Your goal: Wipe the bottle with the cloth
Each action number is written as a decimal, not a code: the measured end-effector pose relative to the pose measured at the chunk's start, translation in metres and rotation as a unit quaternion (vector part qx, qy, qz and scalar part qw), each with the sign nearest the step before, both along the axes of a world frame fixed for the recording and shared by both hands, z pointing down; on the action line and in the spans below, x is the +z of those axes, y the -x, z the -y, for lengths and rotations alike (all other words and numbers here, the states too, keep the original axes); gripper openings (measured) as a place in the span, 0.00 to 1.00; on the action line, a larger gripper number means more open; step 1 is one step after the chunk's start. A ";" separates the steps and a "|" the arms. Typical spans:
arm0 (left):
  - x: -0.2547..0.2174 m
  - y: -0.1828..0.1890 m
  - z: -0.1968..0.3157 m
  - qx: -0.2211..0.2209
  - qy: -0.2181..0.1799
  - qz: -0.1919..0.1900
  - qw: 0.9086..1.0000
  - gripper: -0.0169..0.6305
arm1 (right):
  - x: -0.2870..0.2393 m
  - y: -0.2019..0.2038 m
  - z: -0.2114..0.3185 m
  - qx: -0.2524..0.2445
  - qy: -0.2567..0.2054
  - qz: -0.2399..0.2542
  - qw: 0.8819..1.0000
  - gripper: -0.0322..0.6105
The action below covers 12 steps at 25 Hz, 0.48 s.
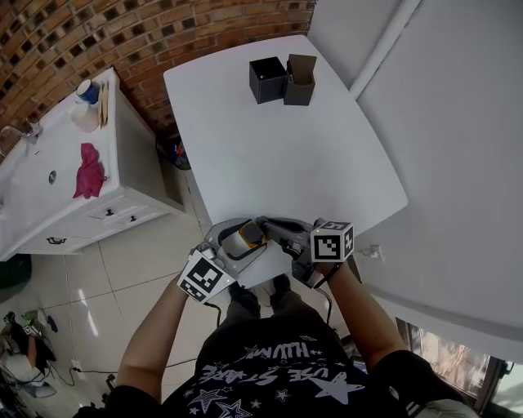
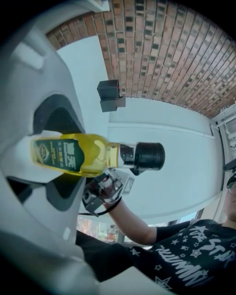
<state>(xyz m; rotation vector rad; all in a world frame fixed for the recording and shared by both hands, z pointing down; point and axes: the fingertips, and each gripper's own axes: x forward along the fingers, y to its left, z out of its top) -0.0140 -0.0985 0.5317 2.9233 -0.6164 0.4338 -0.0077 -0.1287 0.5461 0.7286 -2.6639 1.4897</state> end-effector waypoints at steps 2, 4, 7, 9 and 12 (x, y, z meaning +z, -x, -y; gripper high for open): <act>0.000 0.001 -0.002 0.017 0.000 -0.001 1.000 0.41 | 0.008 0.001 -0.002 0.001 0.005 -0.013 1.000 0.11; 0.000 0.002 -0.004 0.034 -0.001 0.000 0.999 0.41 | 0.013 0.003 -0.002 0.003 0.004 -0.027 1.000 0.11; 0.000 0.002 -0.004 0.054 -0.003 0.004 0.999 0.41 | 0.020 0.003 -0.004 0.007 0.004 -0.048 0.999 0.11; 0.000 0.002 -0.004 0.057 -0.003 0.004 0.998 0.41 | 0.024 0.002 -0.005 0.013 0.007 -0.055 0.998 0.11; 0.000 0.001 -0.004 0.058 -0.005 0.003 0.998 0.41 | 0.028 0.000 -0.006 0.023 0.008 -0.062 0.998 0.11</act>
